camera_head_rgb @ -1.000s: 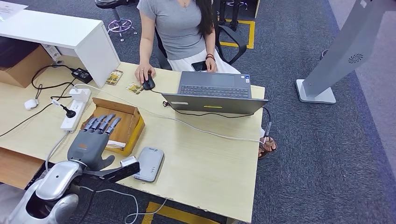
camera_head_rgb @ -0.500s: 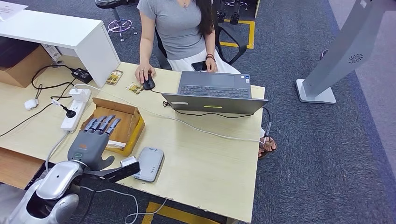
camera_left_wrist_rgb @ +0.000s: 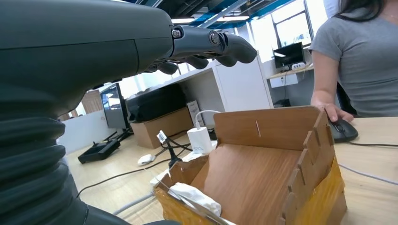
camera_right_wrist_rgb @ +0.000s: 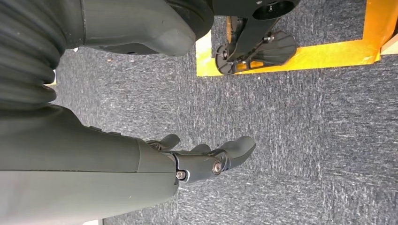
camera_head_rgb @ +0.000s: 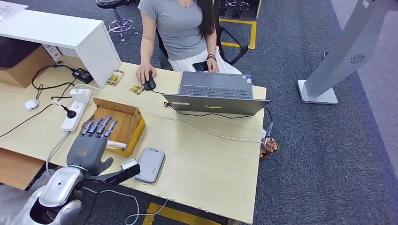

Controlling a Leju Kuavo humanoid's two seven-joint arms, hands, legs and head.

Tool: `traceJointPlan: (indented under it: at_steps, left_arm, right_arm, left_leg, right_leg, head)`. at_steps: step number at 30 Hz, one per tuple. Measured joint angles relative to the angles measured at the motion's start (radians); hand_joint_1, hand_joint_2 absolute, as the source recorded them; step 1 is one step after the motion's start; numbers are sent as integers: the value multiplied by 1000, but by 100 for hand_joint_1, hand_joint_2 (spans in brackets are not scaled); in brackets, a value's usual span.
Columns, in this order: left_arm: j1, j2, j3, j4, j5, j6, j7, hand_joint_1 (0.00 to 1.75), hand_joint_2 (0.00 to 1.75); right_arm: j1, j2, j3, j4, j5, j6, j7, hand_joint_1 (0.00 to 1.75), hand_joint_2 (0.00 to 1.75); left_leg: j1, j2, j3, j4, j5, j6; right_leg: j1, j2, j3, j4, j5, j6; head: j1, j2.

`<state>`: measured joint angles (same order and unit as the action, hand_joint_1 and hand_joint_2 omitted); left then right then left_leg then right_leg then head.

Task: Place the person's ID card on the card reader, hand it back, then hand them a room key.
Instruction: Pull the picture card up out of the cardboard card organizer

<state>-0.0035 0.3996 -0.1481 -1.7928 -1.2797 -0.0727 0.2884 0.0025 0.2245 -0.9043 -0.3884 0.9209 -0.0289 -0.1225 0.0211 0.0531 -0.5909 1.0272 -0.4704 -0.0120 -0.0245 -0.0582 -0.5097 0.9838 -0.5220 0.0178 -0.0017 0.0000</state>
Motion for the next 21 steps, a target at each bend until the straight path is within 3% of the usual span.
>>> traceJointPlan:
  at_steps: [4, 21]
  left_arm:
    - [30, -16, 14, 17, -27, 40, -1, 0, 175]
    - [57, -38, 55, 29, -40, 56, -14, 0, 175]
  right_arm:
    - [3, 3, 0, -11, 13, 12, 5, 0, 175]
    - [20, 17, -5, -121, 22, 77, 43, 0, 175]
  left_leg:
    - [0, 0, 0, 0, 0, 0]
    - [0, 0, 0, 0, 0, 0]
  right_leg:
    - [0, 0, 0, 0, 0, 0]
    - [0, 0, 0, 0, 0, 0]
  head:
    - [0, 0]
    - [0, 0]
